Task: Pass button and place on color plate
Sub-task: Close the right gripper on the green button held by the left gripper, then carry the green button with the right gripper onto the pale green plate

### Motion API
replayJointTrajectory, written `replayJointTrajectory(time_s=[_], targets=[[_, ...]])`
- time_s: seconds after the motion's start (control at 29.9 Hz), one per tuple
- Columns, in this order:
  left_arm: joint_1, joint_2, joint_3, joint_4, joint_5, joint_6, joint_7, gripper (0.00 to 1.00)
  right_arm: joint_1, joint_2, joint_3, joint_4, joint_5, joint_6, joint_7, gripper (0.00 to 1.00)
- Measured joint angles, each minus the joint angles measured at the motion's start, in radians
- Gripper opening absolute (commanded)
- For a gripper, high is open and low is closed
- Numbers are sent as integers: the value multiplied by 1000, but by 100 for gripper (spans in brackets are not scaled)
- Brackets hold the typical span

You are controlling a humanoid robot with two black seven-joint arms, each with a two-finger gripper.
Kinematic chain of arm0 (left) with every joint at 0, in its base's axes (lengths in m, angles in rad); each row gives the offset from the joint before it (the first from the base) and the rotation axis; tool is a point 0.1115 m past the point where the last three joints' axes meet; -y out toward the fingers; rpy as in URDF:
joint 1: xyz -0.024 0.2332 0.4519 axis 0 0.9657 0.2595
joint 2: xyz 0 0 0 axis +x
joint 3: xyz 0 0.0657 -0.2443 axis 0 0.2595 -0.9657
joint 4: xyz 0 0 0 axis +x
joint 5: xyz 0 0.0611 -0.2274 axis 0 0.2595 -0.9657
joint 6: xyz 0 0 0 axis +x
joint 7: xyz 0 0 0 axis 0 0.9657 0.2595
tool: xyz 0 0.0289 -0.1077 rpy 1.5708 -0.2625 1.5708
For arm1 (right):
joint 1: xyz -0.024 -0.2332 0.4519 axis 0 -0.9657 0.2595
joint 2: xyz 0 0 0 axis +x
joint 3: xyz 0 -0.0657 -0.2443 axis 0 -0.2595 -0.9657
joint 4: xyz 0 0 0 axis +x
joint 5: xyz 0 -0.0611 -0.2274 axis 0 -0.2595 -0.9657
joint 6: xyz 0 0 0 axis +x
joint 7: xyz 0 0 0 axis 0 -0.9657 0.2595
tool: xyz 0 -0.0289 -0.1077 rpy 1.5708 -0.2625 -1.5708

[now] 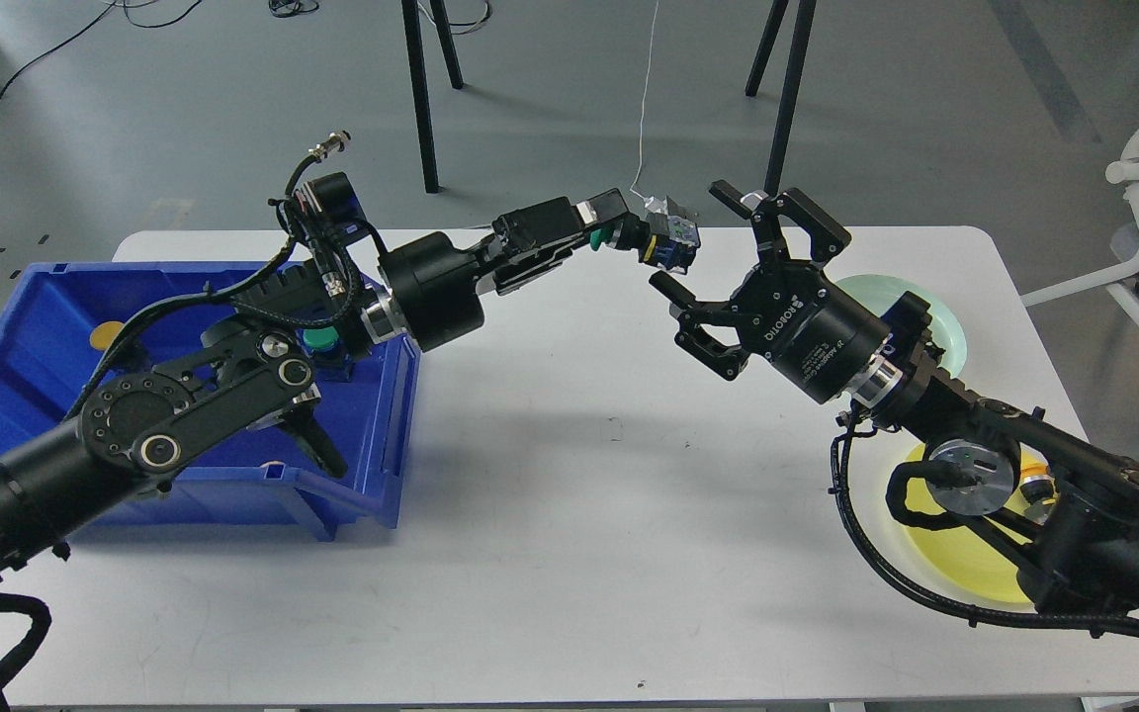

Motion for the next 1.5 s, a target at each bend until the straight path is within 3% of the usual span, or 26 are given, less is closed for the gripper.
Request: replayJointTrajectory(time_s=[0.5, 0.63, 0.84, 0.94, 1.04, 1.24, 1.3, 1.4, 1.5], targets=[[-1, -2, -1, 16, 0, 2, 0, 21, 20, 11, -47, 2, -7, 0, 1, 81], [-1, -3, 0, 22, 0, 2, 0, 21, 24, 14, -49, 2, -8, 0, 1, 72], [-1, -3, 0, 22, 0, 2, 0, 21, 24, 25, -50, 2, -8, 0, 1, 52], [-1, -3, 0, 22, 0, 2, 0, 21, 24, 25, -49, 2, -8, 0, 3, 26], [-1, -3, 0, 22, 0, 0, 0, 21, 22, 24, -46, 4, -8, 0, 4, 8], [-2, -2, 0, 23, 0, -1, 0, 23, 19, 23, -42, 4, -8, 0, 4, 1], [-2, -2, 0, 22, 0, -2, 0, 28, 18, 23, -41, 5, -10, 0, 4, 1], [0, -2, 0, 22, 0, -2, 0, 46, 15, 22, -40, 8, -11, 0, 4, 1], [2, -2, 0, 21, 0, -3, 0, 57, 13, 18, -39, 10, -11, 0, 4, 1]])
